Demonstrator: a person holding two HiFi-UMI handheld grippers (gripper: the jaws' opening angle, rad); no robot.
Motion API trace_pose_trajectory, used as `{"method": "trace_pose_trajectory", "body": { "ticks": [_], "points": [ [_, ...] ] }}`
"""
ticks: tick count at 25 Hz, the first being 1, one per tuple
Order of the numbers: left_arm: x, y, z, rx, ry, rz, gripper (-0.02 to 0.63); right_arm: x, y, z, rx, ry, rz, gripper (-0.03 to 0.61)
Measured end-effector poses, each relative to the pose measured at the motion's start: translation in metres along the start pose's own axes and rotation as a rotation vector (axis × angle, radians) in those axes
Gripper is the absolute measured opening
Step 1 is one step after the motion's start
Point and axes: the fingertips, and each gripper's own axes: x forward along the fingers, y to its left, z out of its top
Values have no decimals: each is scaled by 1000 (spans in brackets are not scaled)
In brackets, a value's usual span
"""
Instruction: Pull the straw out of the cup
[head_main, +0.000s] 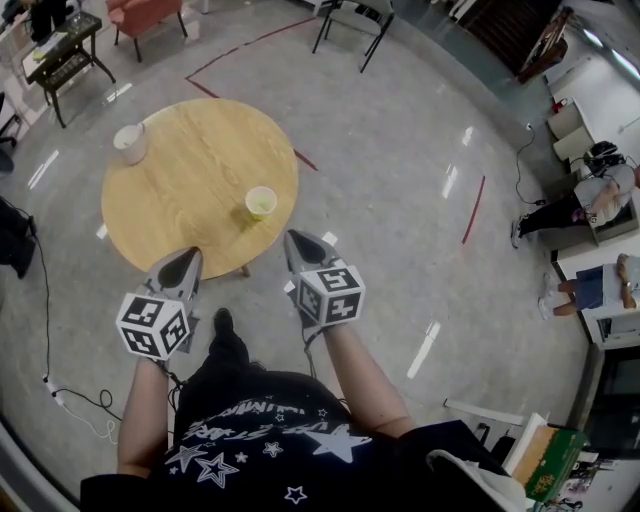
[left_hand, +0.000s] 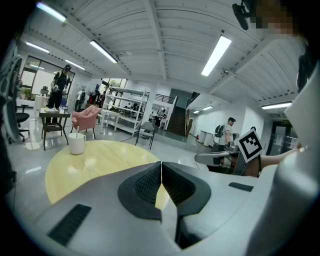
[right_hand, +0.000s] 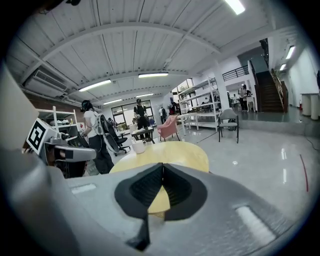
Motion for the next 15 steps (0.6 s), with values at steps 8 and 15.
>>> {"method": "trace_pose_trajectory", "body": {
  "ticks": [8,15],
  "points": [
    [25,29,5,-5,42,-50,9,36,0,-6,9,60,-26,2],
    [51,37,13,-2,66,-101,9,55,-13,-11,53,116,-47,84]
  ]
}}
